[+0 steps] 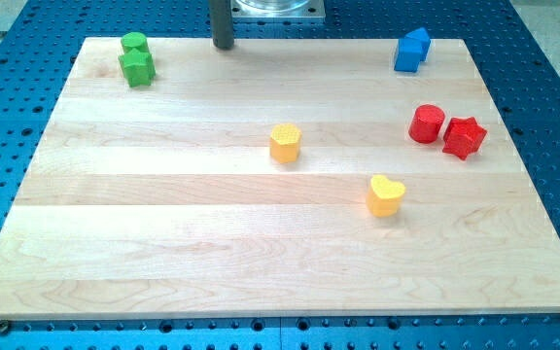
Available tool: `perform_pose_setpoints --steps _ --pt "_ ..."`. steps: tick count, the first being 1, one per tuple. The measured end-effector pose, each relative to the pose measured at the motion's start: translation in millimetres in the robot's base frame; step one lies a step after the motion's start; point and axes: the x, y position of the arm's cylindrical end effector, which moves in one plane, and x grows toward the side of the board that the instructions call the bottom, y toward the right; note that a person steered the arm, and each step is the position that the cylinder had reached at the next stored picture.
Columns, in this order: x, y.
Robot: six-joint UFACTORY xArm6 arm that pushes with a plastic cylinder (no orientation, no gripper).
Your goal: Place the green circle at the top center of the board
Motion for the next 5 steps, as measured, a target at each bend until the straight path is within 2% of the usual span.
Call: perform_pose_setpoints --steps 4,5 --pt "-0.2 -164.1" --pt "17.6 -173.9"
